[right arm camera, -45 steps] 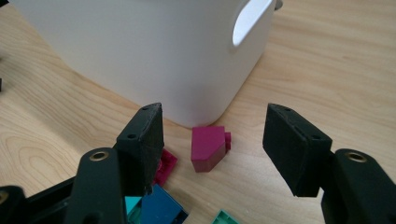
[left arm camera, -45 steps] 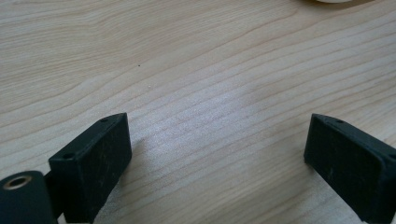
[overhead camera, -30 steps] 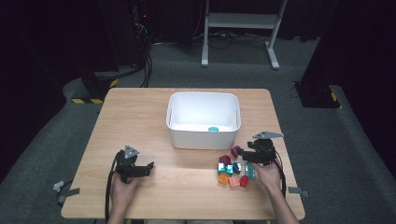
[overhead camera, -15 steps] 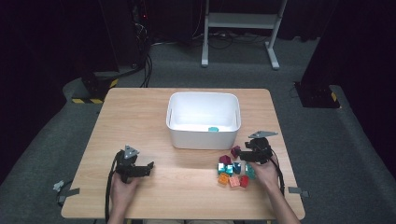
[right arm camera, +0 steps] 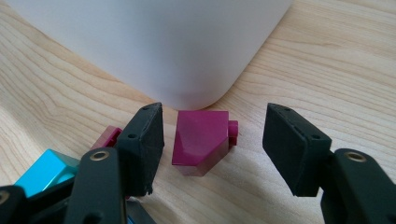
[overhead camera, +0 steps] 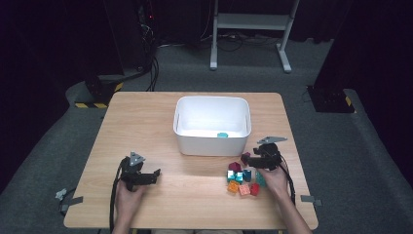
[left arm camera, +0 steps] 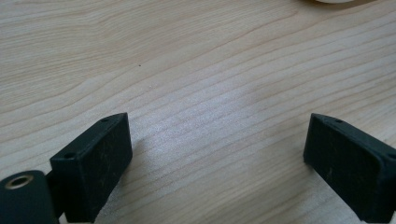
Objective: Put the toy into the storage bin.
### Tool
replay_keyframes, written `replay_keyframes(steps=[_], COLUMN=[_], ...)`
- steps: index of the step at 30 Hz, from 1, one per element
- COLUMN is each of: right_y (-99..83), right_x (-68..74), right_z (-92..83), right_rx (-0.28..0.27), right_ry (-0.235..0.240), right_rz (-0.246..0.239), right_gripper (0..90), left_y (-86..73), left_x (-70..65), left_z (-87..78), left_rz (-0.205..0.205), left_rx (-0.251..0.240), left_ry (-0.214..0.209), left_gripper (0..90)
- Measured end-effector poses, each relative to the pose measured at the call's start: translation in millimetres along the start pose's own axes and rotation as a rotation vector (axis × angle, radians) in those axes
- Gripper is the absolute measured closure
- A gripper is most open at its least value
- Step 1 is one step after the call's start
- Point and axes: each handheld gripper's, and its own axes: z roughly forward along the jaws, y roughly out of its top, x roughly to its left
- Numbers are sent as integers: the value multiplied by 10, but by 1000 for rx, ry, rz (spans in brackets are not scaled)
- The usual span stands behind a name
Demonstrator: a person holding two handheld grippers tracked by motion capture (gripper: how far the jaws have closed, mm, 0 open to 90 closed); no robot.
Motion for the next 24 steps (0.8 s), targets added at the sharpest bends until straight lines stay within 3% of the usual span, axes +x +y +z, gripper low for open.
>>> replay_keyframes(steps=[4, 15, 24], right_y=[-4, -6, -16], right_x=[-10, 24, 57], right_z=[43, 103, 146], right_rx=[10, 34, 62], right_ry=[2, -11, -15], right_rz=[7, -30, -62], right_gripper=[406, 448, 533], left_y=[0, 0, 0], left_x=[0, 2, 2], left_z=[0, -1, -1], left_rz=[0, 2, 1], left_rx=[0, 0, 0], left_ry=[0, 0, 0], left_gripper=[83, 84, 84])
